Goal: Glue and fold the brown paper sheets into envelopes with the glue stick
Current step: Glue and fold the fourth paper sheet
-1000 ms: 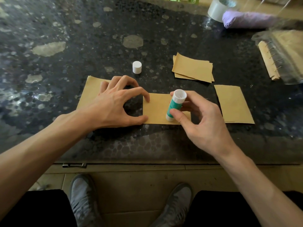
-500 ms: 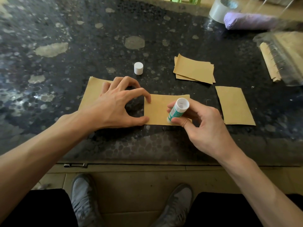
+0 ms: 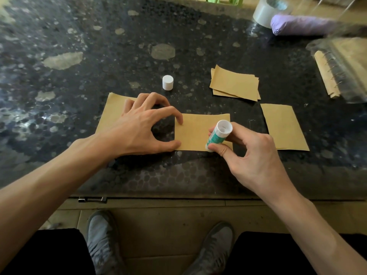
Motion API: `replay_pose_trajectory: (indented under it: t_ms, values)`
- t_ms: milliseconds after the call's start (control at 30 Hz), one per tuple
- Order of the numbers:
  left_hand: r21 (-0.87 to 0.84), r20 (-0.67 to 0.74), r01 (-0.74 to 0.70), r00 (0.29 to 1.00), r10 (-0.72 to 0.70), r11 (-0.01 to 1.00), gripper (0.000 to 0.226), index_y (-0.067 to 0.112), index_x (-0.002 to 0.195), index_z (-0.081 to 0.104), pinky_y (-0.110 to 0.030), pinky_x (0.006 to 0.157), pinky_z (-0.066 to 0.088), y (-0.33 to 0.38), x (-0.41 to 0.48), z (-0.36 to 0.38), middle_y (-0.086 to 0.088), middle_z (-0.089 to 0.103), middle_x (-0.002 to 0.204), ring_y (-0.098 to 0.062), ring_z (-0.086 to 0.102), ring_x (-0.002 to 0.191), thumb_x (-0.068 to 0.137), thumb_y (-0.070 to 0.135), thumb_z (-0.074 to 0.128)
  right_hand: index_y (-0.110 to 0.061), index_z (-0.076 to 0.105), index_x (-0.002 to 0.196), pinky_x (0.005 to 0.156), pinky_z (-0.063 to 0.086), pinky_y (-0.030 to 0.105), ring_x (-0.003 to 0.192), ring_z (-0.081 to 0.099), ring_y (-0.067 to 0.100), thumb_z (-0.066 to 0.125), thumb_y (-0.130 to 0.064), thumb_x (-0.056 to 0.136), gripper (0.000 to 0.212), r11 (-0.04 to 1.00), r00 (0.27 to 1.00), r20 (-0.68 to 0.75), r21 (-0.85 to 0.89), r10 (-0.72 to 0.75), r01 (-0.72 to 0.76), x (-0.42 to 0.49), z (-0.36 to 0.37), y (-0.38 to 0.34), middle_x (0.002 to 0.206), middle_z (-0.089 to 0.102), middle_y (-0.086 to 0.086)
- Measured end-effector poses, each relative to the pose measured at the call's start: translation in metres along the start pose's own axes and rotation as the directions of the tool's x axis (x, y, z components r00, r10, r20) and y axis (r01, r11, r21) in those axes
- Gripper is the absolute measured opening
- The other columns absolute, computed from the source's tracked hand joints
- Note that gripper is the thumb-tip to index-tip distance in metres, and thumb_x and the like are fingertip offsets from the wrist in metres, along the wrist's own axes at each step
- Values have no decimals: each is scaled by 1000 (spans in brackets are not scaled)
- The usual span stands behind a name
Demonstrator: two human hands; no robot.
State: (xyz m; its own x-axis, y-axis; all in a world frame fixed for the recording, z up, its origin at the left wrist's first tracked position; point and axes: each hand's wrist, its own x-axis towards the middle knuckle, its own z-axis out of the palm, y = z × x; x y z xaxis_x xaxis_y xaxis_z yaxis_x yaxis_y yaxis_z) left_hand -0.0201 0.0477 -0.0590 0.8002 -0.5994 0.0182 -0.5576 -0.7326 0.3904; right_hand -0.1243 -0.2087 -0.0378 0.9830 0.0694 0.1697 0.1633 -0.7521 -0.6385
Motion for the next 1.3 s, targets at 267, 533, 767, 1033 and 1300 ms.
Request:
replay_pose_trajectory:
  t_ms: [267,533,767,1033,1300]
  values:
    - [0,-17,-2,1000,2,1000,59,58,124,52,-34,106,15,0,0,1,19,35,129,-10,24,137,71,84,53,-17,70,125,90,57,30,107,68,6,69,-38,92,39,999,1000,20,-34,9,-8,-7,-9,4,115,74,-10]
    - [1,-18,-3,1000,3,1000,60,57,124,52,-34,107,15,-1,0,2,19,34,128,-9,24,136,71,85,54,-17,70,124,90,59,31,106,69,7,70,-35,92,37,997,999,5,-68,37,-37,-10,-19,7,114,74,-9]
    - [1,-15,-5,1000,5,1000,59,58,124,52,-34,107,15,-1,0,2,19,35,129,-10,24,136,71,85,53,-17,70,122,86,61,41,102,70,12,72,-32,91,35,992,998,-5,-109,56,-57,-13,-28,10,111,75,-7]
    - [-7,-6,-8,1000,8,1000,57,59,123,52,-34,107,16,-2,0,1,19,34,129,-10,24,136,72,84,54,-21,69,125,96,59,38,111,68,7,68,-39,91,38,995,991,-83,13,100,-100,-12,-39,19,115,72,-11]
    - [-4,-9,5,1000,-5,1000,58,58,123,52,-34,107,16,-2,0,2,18,35,130,-11,25,136,71,84,54,-17,70,124,95,58,31,113,68,13,74,-19,94,31,939,999,-10,341,51,-45,10,-13,-2,119,71,-4]
